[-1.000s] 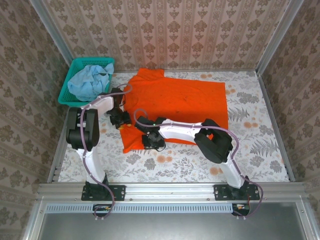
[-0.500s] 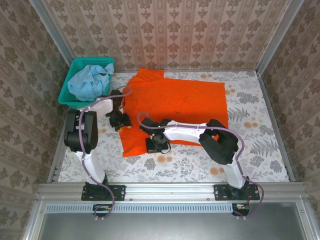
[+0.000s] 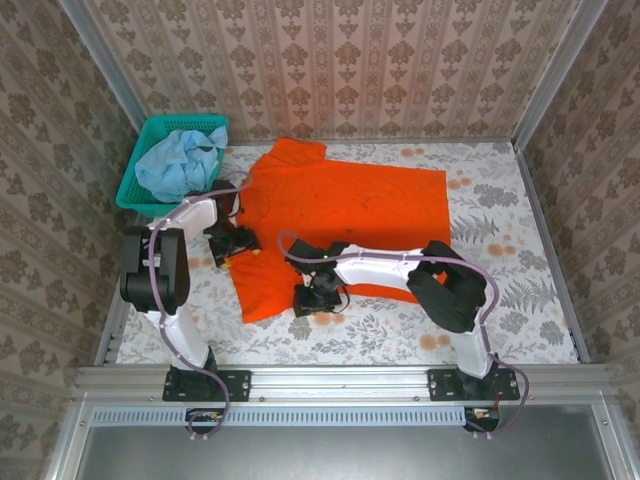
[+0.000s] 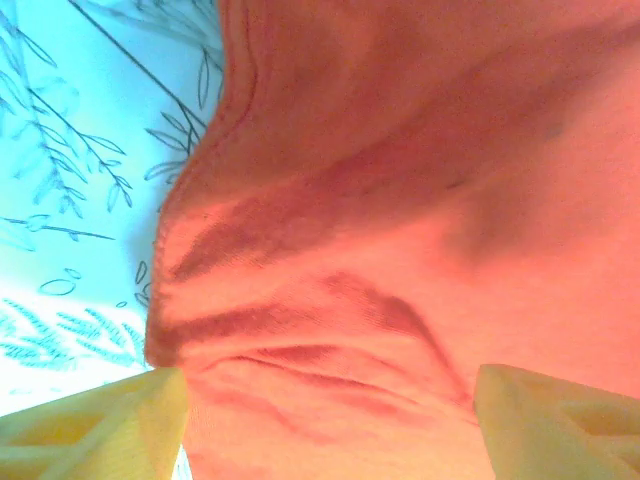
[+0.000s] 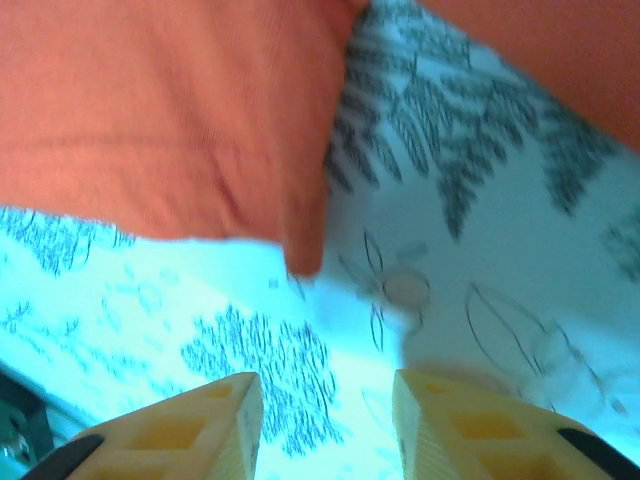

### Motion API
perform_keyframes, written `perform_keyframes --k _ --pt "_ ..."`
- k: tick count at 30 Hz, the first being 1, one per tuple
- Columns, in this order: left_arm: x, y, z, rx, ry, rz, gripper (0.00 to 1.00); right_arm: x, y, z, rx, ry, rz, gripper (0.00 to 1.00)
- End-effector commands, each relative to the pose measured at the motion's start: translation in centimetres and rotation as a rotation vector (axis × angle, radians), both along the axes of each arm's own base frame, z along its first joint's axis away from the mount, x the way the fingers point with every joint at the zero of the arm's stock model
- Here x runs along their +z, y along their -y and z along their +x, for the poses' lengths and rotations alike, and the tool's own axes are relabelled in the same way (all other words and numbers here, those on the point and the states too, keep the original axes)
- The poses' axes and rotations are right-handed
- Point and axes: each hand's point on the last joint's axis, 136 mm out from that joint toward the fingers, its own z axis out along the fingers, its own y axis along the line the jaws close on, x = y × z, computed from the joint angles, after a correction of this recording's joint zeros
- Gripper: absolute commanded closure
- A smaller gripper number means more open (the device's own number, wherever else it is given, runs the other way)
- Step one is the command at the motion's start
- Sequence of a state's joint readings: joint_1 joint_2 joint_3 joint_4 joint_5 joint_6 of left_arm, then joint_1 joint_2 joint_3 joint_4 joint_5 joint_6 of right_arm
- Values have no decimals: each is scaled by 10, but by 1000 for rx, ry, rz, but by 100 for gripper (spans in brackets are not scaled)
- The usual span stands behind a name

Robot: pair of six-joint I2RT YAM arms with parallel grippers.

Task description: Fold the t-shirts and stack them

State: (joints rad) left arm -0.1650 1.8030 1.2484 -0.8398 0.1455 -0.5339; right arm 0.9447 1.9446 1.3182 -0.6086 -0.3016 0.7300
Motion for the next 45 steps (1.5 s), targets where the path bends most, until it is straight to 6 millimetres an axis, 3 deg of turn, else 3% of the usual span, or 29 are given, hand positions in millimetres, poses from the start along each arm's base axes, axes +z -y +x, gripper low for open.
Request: perform_keyframes --k 1,6,9,11,14,17,22,26,33,41,45 --pt "46 3 16 2 118 13 18 38 16 7 -37 29 91 55" --pt "61 14 35 -28 168 16 16 68 78 51 -248 108 167 52" --pt "51 25 50 -46 156 2 25 71 149 90 -478 175 87 57" --pt "42 36 64 -67 149 -16 39 65 205 112 -648 192 10 65" --pt "26 50 83 -93 141 -33 51 61 267 144 -788 261 -85 71" --pt "9 62 102 -116 128 -46 52 54 310 176 -843 312 -174 75" --pt "-12 74 129 -139 119 -35 52 29 343 227 -876 270 -203 76" --pt "-29 70 136 -117 81 3 52 10 355 261 -858 250 -233 76" --pt "-42 67 138 -45 39 21 50 -20 372 292 -863 185 -278 76" --pt "-43 53 137 47 17 49 47 -30 395 329 -901 161 -275 75" --pt "-38 42 139 86 28 71 46 -23 402 353 -906 195 -258 72"
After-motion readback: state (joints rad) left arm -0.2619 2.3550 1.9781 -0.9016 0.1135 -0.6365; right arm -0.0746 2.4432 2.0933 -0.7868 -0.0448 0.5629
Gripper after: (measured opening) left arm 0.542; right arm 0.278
